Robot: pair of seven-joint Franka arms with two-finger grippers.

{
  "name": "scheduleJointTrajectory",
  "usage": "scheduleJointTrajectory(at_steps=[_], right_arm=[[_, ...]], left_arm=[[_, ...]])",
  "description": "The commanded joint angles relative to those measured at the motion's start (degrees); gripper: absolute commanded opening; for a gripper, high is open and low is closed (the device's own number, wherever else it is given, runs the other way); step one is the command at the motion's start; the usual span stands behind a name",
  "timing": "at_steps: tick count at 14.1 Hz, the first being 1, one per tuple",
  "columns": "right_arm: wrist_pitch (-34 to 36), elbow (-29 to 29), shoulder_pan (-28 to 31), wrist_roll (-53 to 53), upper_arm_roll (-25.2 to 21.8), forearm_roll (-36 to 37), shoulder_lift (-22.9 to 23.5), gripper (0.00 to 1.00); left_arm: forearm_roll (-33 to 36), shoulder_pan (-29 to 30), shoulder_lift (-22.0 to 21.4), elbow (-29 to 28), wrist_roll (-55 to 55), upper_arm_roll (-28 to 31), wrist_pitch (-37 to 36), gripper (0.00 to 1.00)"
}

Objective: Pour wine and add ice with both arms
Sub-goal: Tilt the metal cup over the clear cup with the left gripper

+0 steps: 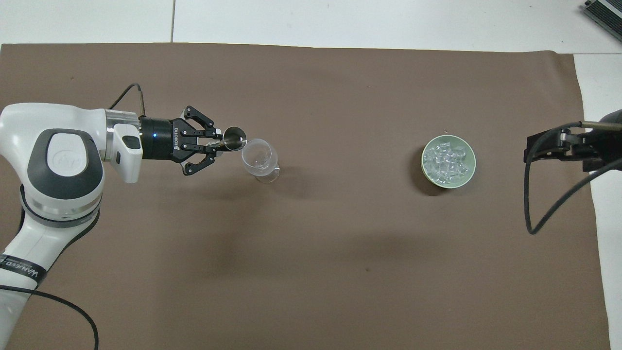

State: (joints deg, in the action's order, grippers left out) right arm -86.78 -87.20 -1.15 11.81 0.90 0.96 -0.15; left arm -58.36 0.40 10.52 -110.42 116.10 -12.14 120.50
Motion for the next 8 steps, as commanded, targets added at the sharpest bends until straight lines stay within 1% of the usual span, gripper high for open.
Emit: scheduleJointTrajectory(at_steps=[1,3,7,8], right_arm=[[0.38,0.01,0.45,-1.09,-0.11,-0.96,-0.2,1.0],[0.38,0.01,0.45,-1.09,-0.11,-0.96,-0.2,1.0],[0.38,0.01,0.45,-1.09,-0.11,-0.96,-0.2,1.0],[0.38,0.01,0.45,-1.09,-0.11,-0.96,-0.2,1.0]], left_arm=[[2.1,-1.37,-2.69,-1.29,-2.89,1.16,1.14,0.0],[4.12,-1.89,-3.39,-1.2,-5.79,1.16,1.31,0.0],[5.18,-3.56,-3.66,-1.29,-7.81,1.16,3.77,0.0],[6.75,-3.74,-3.66,-1.2,-9.65,1.24,3.95,0.0]])
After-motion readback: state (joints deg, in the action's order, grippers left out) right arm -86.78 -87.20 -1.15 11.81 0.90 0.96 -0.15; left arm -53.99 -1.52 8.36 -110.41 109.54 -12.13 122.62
